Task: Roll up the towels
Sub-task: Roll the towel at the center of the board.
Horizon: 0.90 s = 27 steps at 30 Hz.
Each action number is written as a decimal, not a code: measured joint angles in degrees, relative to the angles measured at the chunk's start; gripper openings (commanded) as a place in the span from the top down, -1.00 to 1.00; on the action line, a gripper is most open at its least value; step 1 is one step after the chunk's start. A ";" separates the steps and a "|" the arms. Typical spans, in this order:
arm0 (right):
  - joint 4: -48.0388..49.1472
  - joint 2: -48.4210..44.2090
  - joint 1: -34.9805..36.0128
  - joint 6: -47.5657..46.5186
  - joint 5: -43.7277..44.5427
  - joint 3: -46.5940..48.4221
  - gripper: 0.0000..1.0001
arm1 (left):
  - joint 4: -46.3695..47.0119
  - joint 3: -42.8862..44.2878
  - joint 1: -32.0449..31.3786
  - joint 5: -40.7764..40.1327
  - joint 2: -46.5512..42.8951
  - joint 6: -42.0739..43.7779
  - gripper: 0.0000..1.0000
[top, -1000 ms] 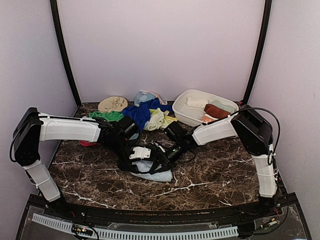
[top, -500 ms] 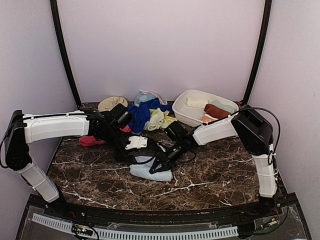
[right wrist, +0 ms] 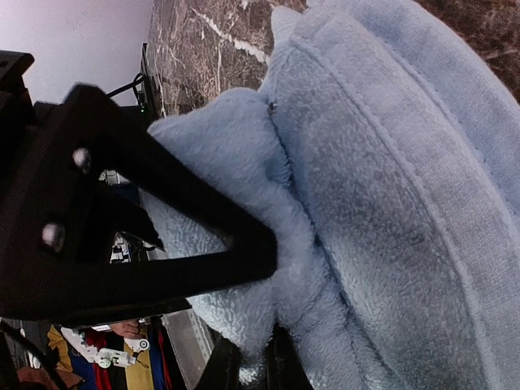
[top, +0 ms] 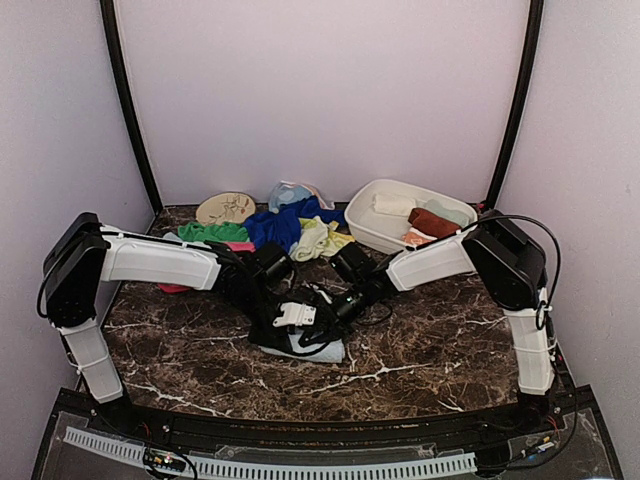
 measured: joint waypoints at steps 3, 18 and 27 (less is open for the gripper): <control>1.25 -0.52 -0.31 1.03 0.20 -0.96 0.76 | -0.33 0.07 1.18 1.31 0.33 -0.79 0.93; 24.35 -19.71 -2.01 1.36 18.97 -25.92 -0.01 | -6.40 6.34 10.67 22.49 9.01 -5.05 1.00; 27.76 -51.54 -0.59 -9.29 54.16 -44.78 -1.00 | -18.10 17.05 12.15 28.22 18.36 -5.81 1.00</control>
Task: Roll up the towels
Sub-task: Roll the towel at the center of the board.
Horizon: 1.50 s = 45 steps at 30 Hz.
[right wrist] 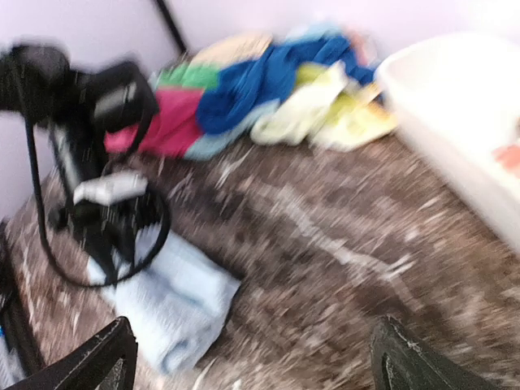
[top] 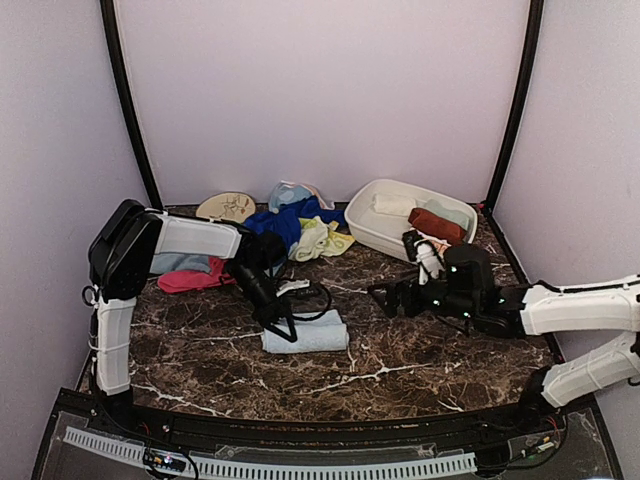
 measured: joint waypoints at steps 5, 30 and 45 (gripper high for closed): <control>6.82 -10.49 -1.77 -5.03 14.51 -2.16 -0.97 | -4.57 3.89 0.20 0.83 2.97 -0.48 1.00; 14.67 36.22 23.41 -68.30 17.92 13.92 -0.01 | -10.29 6.12 3.50 11.13 8.94 -2.49 0.66; -14.64 42.56 16.17 -57.68 -0.76 37.46 1.00 | 7.98 -12.26 5.22 -3.30 -9.42 -4.11 0.29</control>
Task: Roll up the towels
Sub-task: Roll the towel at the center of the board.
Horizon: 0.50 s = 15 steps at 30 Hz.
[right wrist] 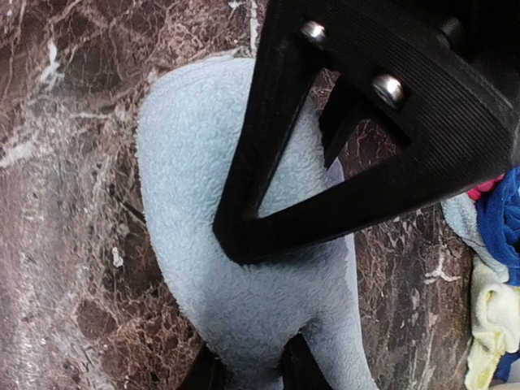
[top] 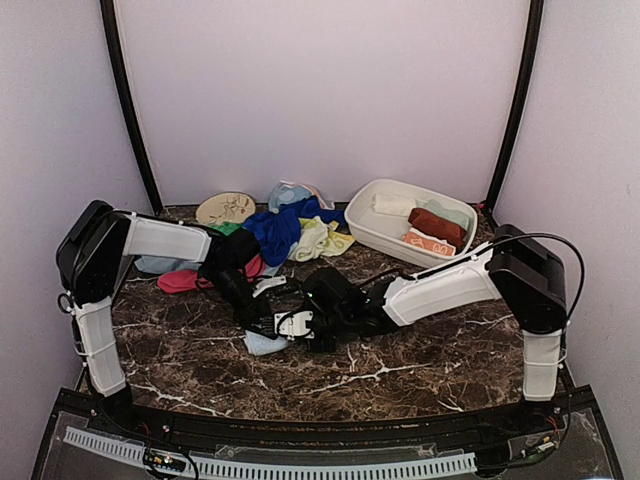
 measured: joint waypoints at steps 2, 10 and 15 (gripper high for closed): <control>-1.86 0.20 -0.44 2.58 -1.99 1.07 1.00 | 3.96 -3.19 0.09 -3.48 -4.04 -0.98 0.28; -10.16 0.94 -1.40 13.33 -8.83 5.35 1.00 | 12.79 -9.03 9.66 -12.26 -13.49 -4.48 0.25; -15.96 3.87 -2.80 20.90 -15.93 10.84 1.00 | 17.25 -12.81 14.95 -14.43 -23.71 -4.00 0.14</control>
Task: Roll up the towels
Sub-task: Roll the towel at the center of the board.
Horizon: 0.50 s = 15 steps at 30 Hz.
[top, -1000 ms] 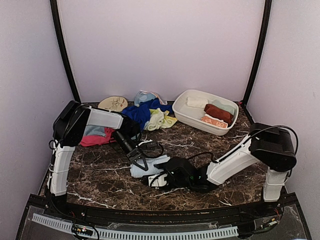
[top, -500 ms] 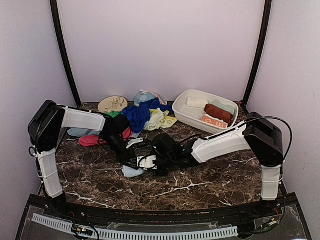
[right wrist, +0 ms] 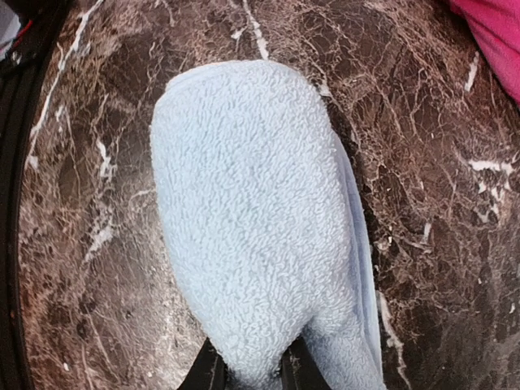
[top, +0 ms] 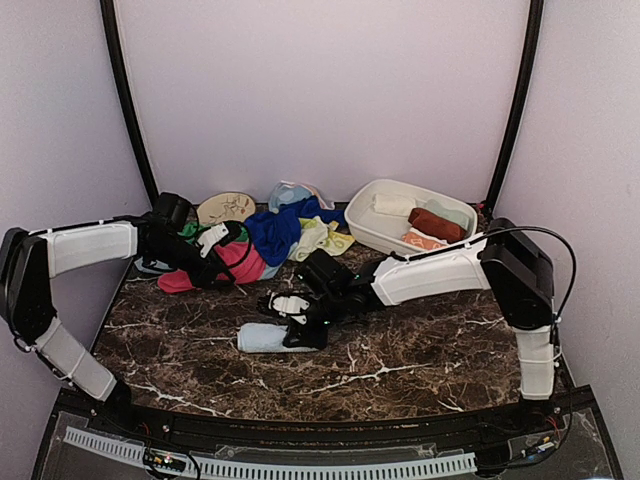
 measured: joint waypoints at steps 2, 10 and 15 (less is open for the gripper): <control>-2.10 1.49 -1.09 3.04 -3.32 2.36 1.00 | 1.29 -1.22 -0.20 1.49 -4.79 1.25 0.18; -1.99 4.07 -4.81 14.27 -15.72 3.89 1.00 | -1.42 -5.03 -2.80 9.20 -7.39 11.91 0.20; 0.15 4.59 -5.73 19.28 -20.65 2.80 1.00 | -1.07 -10.71 -12.48 6.29 -7.39 15.19 0.13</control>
